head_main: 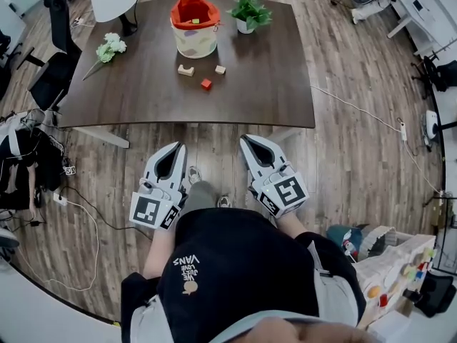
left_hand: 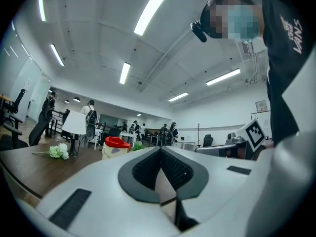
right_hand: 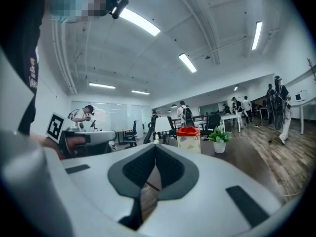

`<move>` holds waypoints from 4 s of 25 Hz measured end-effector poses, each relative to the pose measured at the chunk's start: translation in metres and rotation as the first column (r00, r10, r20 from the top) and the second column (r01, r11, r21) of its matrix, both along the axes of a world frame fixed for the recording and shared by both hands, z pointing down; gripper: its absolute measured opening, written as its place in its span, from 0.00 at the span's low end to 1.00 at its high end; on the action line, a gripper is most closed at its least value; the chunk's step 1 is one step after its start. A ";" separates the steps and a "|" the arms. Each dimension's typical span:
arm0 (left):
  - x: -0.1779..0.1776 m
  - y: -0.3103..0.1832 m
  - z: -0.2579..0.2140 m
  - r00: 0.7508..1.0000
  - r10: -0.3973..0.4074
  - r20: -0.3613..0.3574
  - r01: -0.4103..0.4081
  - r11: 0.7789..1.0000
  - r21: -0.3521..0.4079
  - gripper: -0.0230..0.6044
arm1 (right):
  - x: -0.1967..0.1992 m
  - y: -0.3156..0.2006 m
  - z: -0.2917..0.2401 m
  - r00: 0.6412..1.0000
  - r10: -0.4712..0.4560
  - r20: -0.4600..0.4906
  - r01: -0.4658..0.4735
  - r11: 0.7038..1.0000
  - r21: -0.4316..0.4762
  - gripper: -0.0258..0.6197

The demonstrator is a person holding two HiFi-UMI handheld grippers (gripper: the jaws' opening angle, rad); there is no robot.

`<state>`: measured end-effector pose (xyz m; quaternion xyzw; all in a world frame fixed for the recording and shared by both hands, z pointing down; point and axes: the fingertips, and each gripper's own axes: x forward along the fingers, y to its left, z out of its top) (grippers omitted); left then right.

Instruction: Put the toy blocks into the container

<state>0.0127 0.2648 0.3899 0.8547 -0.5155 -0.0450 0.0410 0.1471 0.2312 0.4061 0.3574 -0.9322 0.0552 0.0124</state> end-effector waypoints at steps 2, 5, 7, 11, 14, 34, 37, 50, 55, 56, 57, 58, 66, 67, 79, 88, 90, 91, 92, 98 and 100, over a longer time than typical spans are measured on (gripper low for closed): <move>-0.004 -0.012 0.001 1.000 0.007 0.004 -0.007 1.000 0.001 0.05 | -0.004 -0.010 0.002 1.000 0.003 -0.002 -0.003 1.000 -0.002 0.07; -0.011 -0.032 0.002 1.000 0.026 0.006 -0.026 1.000 0.003 0.05 | -0.010 -0.028 0.003 1.000 0.022 -0.003 -0.022 1.000 -0.001 0.07; -0.016 -0.047 0.001 0.999 0.047 0.013 -0.047 0.999 0.004 0.05 | -0.015 -0.043 0.002 0.999 0.041 -0.002 -0.041 0.999 0.000 0.07; -0.035 -0.082 0.000 0.997 0.074 0.013 -0.075 0.997 0.005 0.05 | -0.030 -0.075 0.002 0.997 0.072 -0.003 -0.072 0.997 -0.001 0.07; -0.049 -0.106 0.000 0.995 0.099 0.013 -0.099 0.995 0.004 0.05 | -0.044 -0.097 0.001 0.996 0.094 0.000 -0.094 0.996 0.001 0.07; -0.106 -0.217 0.013 0.970 0.241 -0.014 -0.241 0.970 -0.024 0.05 | -0.103 -0.197 0.000 0.975 0.222 -0.025 -0.222 0.975 0.015 0.07; -0.105 -0.230 0.012 0.972 0.235 -0.023 -0.236 0.972 -0.024 0.05 | -0.103 -0.210 -0.001 0.976 0.214 -0.032 -0.213 0.977 0.018 0.07; -0.080 -0.292 0.002 0.973 0.231 -0.014 -0.231 0.973 -0.009 0.05 | -0.102 -0.270 -0.006 0.989 0.146 -0.034 -0.145 0.989 0.029 0.07; -0.081 -0.308 0.004 0.978 0.210 -0.013 -0.210 0.978 -0.011 0.05 | -0.105 -0.290 -0.007 0.992 0.119 -0.029 -0.119 0.992 0.032 0.07; -0.081 -0.311 0.004 0.978 0.207 -0.011 -0.207 0.978 -0.011 0.05 | -0.106 -0.293 -0.007 0.993 0.115 -0.028 -0.114 0.993 0.033 0.07; -0.081 -0.314 0.004 0.979 0.205 -0.010 -0.205 0.979 -0.011 0.05 | -0.107 -0.297 -0.007 0.993 0.112 -0.027 -0.112 0.993 0.034 0.07; -0.081 -0.316 0.004 0.979 0.204 -0.009 -0.204 0.979 -0.012 0.05 | -0.107 -0.300 -0.007 0.993 0.111 -0.025 -0.110 0.993 0.035 0.07; -0.074 -0.332 0.006 0.976 0.217 -0.003 -0.217 0.976 -0.015 0.05 | -0.105 -0.318 -0.003 0.993 0.110 -0.034 -0.109 0.993 0.039 0.07; -0.073 -0.334 0.007 0.976 0.220 -0.003 -0.220 0.975 -0.015 0.05 | -0.104 -0.320 -0.002 0.993 0.111 -0.035 -0.110 0.993 0.038 0.07; -0.068 -0.349 0.012 0.974 0.224 -0.008 -0.225 0.974 -0.022 0.05 | -0.104 -0.337 0.003 0.994 0.104 -0.042 -0.103 0.994 0.028 0.07; -0.066 -0.353 0.018 0.976 0.219 -0.020 -0.220 0.975 -0.038 0.05 | -0.108 -0.348 0.021 0.993 0.094 -0.072 -0.094 0.996 0.006 0.07; -0.064 -0.354 0.018 0.975 0.221 -0.023 -0.222 0.974 -0.039 0.05 | -0.107 -0.351 0.031 0.991 0.096 -0.092 -0.097 0.995 -0.007 0.07; -0.063 -0.354 0.018 0.975 0.223 -0.023 -0.224 0.974 -0.039 0.05 | -0.106 -0.353 0.036 0.990 0.097 -0.102 -0.099 0.995 -0.016 0.07; -0.063 -0.354 0.019 0.974 0.224 -0.022 -0.225 0.974 -0.039 0.05 | -0.106 -0.354 0.042 0.989 0.096 -0.110 -0.099 0.995 -0.026 0.07; -0.062 -0.356 0.020 0.975 0.223 -0.022 -0.224 0.974 -0.046 0.05 | -0.104 -0.361 0.070 0.984 0.092 -0.150 -0.104 0.992 -0.073 0.07; -0.061 -0.356 0.020 0.974 0.224 -0.020 -0.224 0.973 -0.049 0.05 | -0.103 -0.363 0.078 0.983 0.093 -0.155 -0.108 0.990 -0.091 0.07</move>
